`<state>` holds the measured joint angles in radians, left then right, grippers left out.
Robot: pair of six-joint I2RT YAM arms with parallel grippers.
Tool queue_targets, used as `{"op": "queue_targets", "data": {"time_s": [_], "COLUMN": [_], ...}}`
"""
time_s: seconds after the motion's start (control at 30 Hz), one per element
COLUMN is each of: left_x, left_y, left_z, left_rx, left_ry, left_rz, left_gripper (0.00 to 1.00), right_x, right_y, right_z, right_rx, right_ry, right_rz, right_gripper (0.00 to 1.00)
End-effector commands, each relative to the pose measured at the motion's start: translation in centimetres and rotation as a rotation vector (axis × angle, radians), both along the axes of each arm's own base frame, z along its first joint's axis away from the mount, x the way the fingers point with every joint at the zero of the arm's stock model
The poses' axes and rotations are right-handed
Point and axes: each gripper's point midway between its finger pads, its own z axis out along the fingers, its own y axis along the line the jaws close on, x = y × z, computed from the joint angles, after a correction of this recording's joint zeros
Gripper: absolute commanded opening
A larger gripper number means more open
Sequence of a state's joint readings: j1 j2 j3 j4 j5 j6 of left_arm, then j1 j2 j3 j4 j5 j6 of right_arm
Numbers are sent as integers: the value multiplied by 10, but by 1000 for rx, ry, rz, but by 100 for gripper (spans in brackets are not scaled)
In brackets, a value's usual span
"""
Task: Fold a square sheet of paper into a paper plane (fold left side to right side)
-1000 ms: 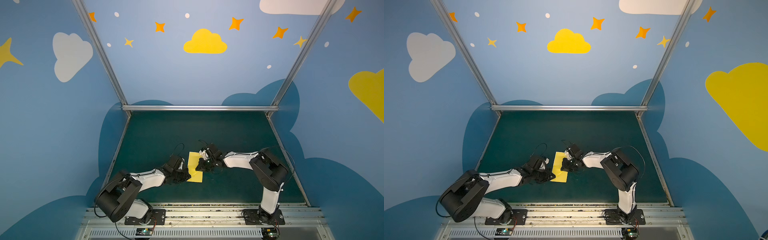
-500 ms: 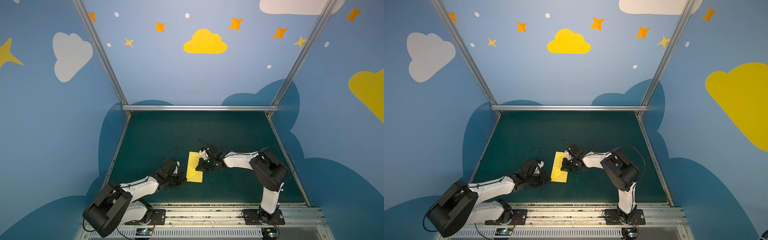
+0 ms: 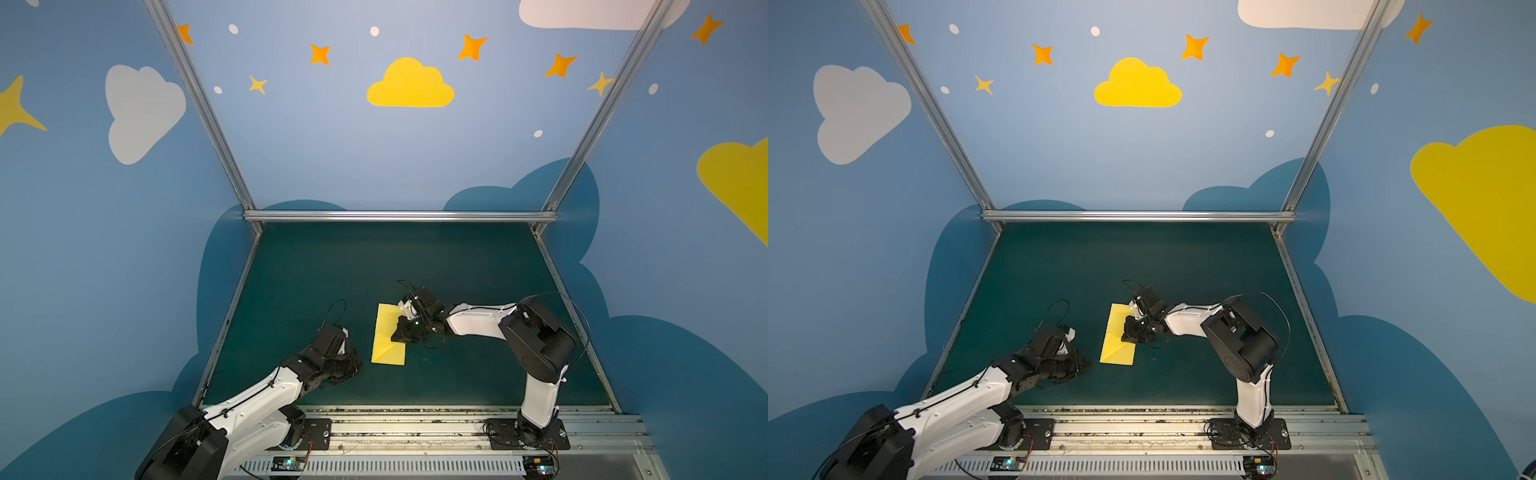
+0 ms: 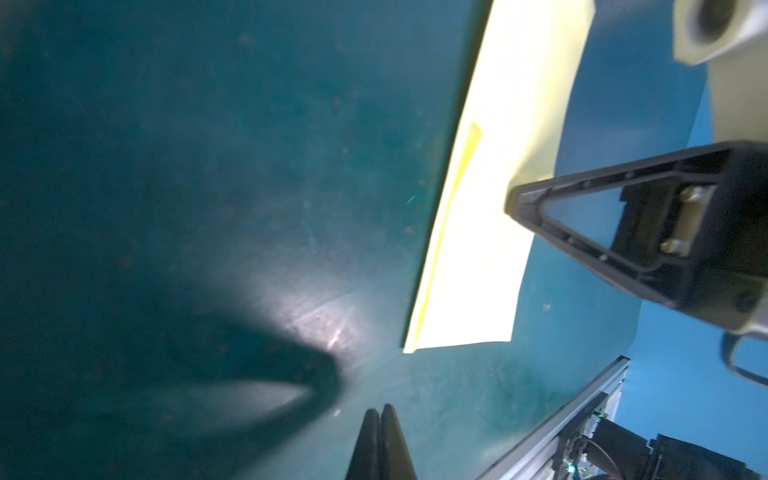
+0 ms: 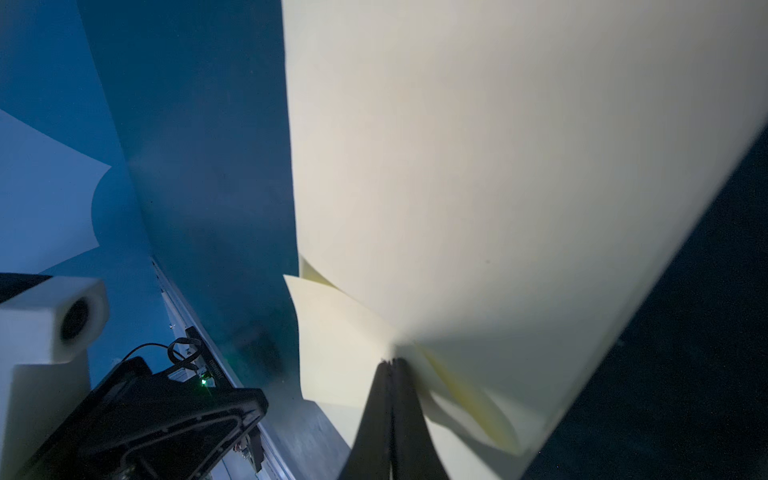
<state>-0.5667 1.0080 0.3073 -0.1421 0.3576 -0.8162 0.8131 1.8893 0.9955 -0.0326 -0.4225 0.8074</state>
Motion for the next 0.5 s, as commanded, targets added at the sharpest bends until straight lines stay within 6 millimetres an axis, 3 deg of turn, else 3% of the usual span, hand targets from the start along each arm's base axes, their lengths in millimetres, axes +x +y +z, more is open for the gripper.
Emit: {"op": "queue_targets", "data": {"time_s": [0.0,0.27,0.47], "left_x": [13,43,47], "left_y": [-9,-40,-48], "left_z": [9,16,3], "left_rx": [-13,-33,-23], "left_ry": [-3,-23,-3], "left_rz": [-1,-106,-129], "left_gripper": [4,4,4], "right_x": [-14,-16,-17], "right_y": [-34,-34,-32], "right_z": [-39,-42,-42], "right_rx": [-162,-157,-141], "right_ry": [56,61,56], "right_rz": [-33,-30,-26], "right_gripper": [0,0,0]}}
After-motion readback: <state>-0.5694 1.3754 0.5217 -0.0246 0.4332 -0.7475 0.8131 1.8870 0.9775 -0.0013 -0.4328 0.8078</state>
